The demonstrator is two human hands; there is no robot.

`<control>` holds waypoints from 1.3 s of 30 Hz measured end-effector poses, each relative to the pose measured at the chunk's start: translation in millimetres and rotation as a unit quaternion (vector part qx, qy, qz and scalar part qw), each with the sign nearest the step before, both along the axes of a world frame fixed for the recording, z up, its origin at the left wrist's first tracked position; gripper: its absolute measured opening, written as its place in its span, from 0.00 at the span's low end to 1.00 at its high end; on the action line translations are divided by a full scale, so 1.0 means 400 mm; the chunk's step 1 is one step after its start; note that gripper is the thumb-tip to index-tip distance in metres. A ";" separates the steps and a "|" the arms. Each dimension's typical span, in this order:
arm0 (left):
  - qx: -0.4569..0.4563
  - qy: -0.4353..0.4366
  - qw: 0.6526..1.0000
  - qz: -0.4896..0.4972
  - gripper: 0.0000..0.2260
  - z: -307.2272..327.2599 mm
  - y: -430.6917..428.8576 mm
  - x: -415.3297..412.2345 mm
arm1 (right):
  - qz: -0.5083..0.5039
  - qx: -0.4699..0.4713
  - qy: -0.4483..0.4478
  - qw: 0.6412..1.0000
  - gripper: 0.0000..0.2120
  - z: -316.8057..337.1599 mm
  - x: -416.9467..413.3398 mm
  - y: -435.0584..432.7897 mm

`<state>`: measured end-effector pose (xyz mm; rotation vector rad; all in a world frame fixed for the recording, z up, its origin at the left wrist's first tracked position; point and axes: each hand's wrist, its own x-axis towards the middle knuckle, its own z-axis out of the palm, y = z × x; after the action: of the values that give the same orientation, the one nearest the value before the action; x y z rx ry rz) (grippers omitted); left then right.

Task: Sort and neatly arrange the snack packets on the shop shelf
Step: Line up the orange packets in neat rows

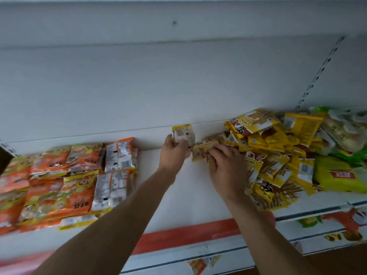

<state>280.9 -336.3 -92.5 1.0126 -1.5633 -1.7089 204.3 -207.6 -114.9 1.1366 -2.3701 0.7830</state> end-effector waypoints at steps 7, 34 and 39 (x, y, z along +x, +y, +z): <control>0.062 0.122 0.990 0.039 0.05 0.084 -0.019 0.201 | 0.021 -0.150 -0.215 0.965 0.10 0.007 0.156 -0.033; -0.455 -0.246 0.841 -0.160 0.34 -0.005 -0.382 0.958 | -0.009 0.022 -0.178 0.984 0.18 -0.114 0.479 -0.144; -0.486 -0.298 0.783 -0.248 0.32 -0.014 -0.415 0.978 | -0.018 0.032 -0.173 0.984 0.18 -0.106 0.489 -0.153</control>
<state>672.1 -502.5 -97.9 0.5909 -2.8598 -0.5340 400.0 -268.7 -157.2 1.0494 -2.7079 0.9668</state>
